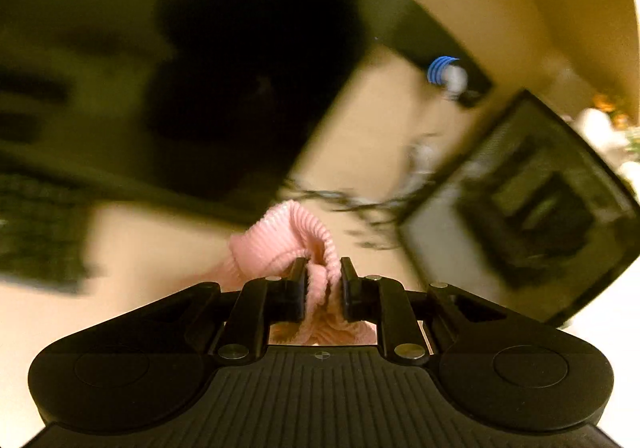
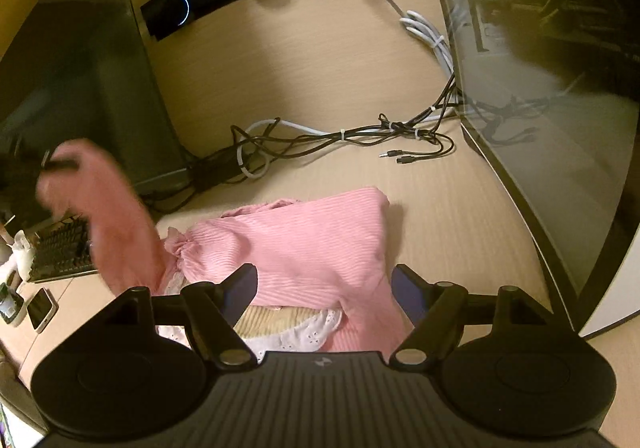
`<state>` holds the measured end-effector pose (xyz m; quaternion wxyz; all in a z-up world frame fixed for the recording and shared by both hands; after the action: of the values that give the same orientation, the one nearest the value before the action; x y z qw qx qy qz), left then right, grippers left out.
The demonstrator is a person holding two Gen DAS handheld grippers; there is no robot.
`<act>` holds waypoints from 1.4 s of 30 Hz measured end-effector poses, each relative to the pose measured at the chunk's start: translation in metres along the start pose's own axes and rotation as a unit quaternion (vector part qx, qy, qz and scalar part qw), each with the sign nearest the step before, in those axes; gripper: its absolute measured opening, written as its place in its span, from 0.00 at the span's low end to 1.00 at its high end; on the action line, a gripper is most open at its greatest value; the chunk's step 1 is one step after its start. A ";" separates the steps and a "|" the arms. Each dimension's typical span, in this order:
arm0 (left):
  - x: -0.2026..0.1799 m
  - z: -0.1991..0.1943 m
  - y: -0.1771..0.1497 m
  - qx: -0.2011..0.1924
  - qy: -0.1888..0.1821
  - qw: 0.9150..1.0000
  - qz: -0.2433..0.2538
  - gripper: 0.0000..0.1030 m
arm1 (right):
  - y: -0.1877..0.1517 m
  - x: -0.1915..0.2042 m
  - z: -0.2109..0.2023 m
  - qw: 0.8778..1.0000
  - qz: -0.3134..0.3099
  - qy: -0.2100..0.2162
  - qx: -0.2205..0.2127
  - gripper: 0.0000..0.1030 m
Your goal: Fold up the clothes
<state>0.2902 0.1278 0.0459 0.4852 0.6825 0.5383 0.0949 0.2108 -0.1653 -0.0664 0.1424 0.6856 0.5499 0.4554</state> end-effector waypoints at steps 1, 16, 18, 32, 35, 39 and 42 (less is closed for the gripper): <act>-0.015 0.016 0.004 0.003 -0.016 1.000 -0.001 0.18 | 0.000 -0.002 0.000 1.000 0.000 0.000 -0.001 0.73; -0.055 0.068 -0.004 0.028 -0.022 0.999 0.037 0.72 | 0.007 -0.020 0.015 1.000 0.016 0.012 0.016 0.73; -0.038 0.056 -0.017 0.039 0.024 0.998 0.053 0.81 | 0.005 -0.007 0.028 0.999 0.001 0.030 0.031 0.73; 0.007 0.054 -0.120 0.102 0.070 0.992 0.022 0.92 | 0.080 0.091 0.063 0.983 -0.174 0.064 -0.012 0.13; 0.010 0.060 -0.124 0.106 0.075 0.991 0.025 0.92 | 0.082 0.070 0.073 0.984 -0.172 0.037 0.008 0.14; 0.017 0.064 -0.133 0.131 0.090 0.987 0.027 0.92 | 0.043 0.017 0.103 0.985 -0.145 -0.041 0.085 0.31; 0.017 0.058 -0.134 0.141 0.091 0.985 0.035 0.92 | 0.019 -0.006 0.098 0.980 -0.154 -0.092 0.090 0.48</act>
<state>0.2494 0.1028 -0.0928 0.3294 0.7508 0.5642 0.0969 0.2998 -0.1479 -0.1094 0.1989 0.6417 0.6721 0.3114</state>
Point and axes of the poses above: each gripper's, at about its wrist camera, not at the fingertips, and z roughly the way its jaws point, x to its left, y to its top, the point moved 5 cm from there along z, roughly the way its jaws point, and after that the axes turned 13 degrees about z, right-handed, at the moved point
